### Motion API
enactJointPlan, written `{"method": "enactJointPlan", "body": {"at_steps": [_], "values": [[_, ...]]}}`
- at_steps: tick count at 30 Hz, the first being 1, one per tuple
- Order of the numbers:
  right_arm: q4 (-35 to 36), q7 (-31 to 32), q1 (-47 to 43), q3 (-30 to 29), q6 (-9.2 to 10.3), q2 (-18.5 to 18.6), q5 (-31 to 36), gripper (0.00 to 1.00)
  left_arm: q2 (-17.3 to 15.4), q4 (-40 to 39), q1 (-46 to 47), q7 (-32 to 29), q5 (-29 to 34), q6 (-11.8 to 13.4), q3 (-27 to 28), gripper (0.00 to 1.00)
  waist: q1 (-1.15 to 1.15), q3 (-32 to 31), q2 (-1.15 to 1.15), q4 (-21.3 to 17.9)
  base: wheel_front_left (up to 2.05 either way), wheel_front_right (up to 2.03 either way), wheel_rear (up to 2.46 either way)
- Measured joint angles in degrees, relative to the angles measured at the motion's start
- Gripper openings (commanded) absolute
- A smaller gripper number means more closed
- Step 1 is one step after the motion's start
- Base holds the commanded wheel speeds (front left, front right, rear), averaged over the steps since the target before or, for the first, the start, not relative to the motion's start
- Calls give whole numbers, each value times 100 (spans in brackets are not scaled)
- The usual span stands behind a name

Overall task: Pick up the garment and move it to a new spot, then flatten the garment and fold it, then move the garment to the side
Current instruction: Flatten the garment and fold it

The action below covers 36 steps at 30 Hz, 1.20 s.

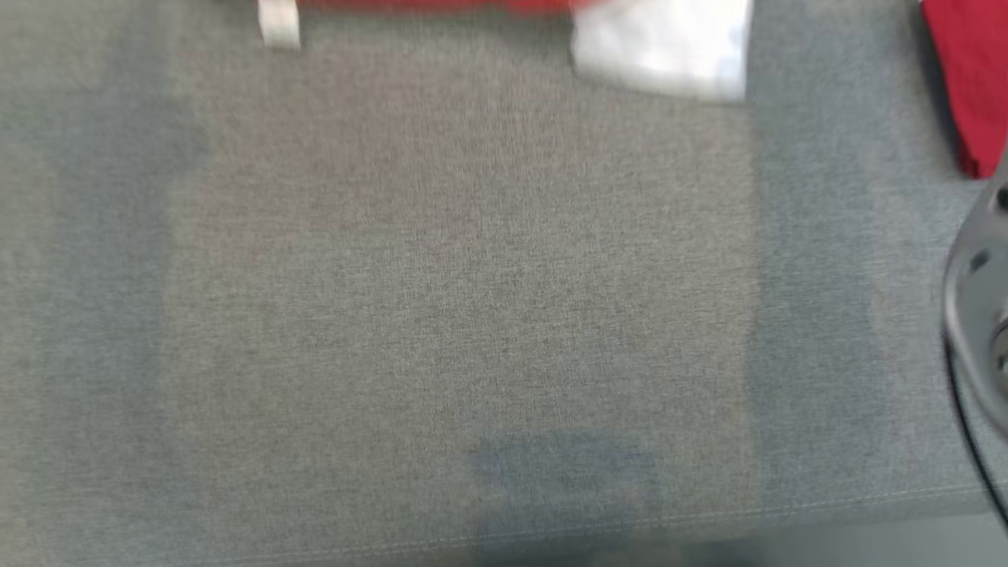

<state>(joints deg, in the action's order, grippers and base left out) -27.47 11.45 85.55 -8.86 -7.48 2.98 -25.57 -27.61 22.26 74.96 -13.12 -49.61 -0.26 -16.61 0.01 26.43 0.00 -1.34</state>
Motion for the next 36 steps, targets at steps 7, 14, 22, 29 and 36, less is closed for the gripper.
{"method": "enactJointPlan", "body": {"at_steps": [7,14,22,29,36], "values": [[-1467,-1829,1991,180,-5,-13,101,0,287,1629,1658,2050,721,-474,-2,0,0,802,0,7,0,0,0],[-2113,-2121,1491,1306,-2,-19,-416,0,428,2465,1270,2693,771,-704,-517,0,0,1237,0,-31,0,0,0],[-871,-2170,-720,2176,0,252,-1333,0,38,1461,-382,2803,-14,-713,-896,0,0,1164,0,-65,0,0,0],[987,-2113,-3785,2227,-1,973,-1967,0,-124,412,-2519,2815,165,-714,-556,0,-1,804,0,38,0,0,0],[2417,-1770,-6334,1715,-1,857,-2254,0,-13,-630,-5004,2815,426,-419,-99,0,-2,114,0,17,0,0,0]]}}
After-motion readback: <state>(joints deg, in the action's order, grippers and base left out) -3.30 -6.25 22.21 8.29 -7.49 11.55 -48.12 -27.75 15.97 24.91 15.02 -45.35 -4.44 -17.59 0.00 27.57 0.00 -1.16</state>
